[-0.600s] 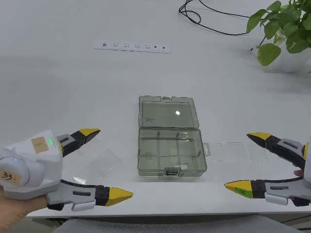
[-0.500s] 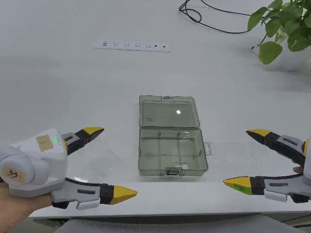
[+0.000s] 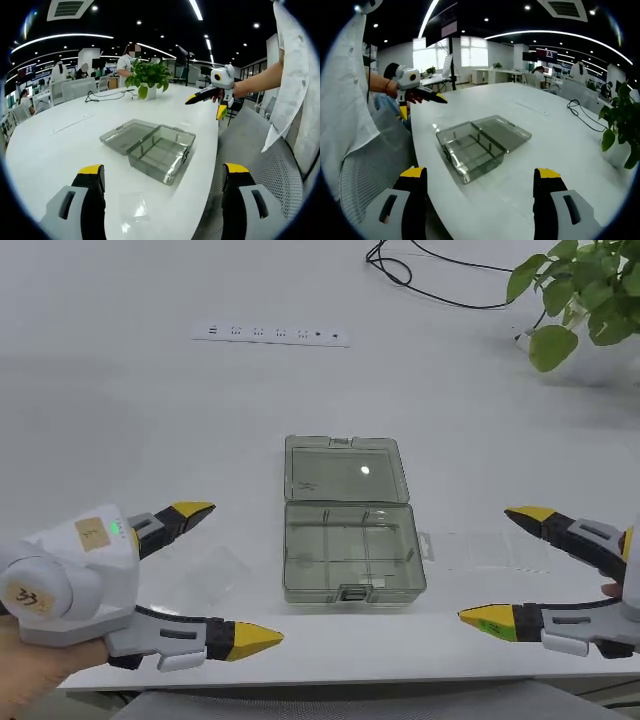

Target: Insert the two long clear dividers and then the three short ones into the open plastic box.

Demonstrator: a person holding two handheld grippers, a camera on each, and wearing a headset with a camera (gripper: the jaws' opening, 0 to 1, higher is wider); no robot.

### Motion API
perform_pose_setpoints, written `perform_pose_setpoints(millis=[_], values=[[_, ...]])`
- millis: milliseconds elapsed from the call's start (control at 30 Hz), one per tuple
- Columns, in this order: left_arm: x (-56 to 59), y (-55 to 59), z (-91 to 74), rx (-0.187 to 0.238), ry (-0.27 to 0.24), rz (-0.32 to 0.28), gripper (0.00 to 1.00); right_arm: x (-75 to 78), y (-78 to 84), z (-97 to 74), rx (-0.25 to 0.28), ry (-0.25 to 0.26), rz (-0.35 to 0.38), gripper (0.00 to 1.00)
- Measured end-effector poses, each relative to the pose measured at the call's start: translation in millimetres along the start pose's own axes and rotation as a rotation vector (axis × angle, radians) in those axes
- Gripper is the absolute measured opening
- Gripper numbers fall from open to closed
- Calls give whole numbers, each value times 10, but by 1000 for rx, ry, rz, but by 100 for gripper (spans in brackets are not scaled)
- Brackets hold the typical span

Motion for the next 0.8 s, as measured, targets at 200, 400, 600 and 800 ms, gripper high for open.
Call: perform_pose_setpoints(millis=[200,400,600,800], values=[[8,4,-4,-2,0,1,100,-7,-11,-5,1,0,-1,89],[12,-14,-11,5,-5,-8,99,-16,-30,-2,9,2,-2,88],[22,-13,-11,2,-1,-8,99,-16,-42,5,10,-1,-5,88],[17,-16,-12,0,0,-7,99,-13,-44,6,14,-2,-3,88]])
Point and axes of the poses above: the centre of the closed fingertips' face, and the gripper's own axes: z roughly forward along the fingers, x roughly to its right, y roughly out of its underside, the point moved 5 cm from there along -z, roughly backward along the fingers, and after that the axes turned 6 degrees about z, right-handed, at the moved point
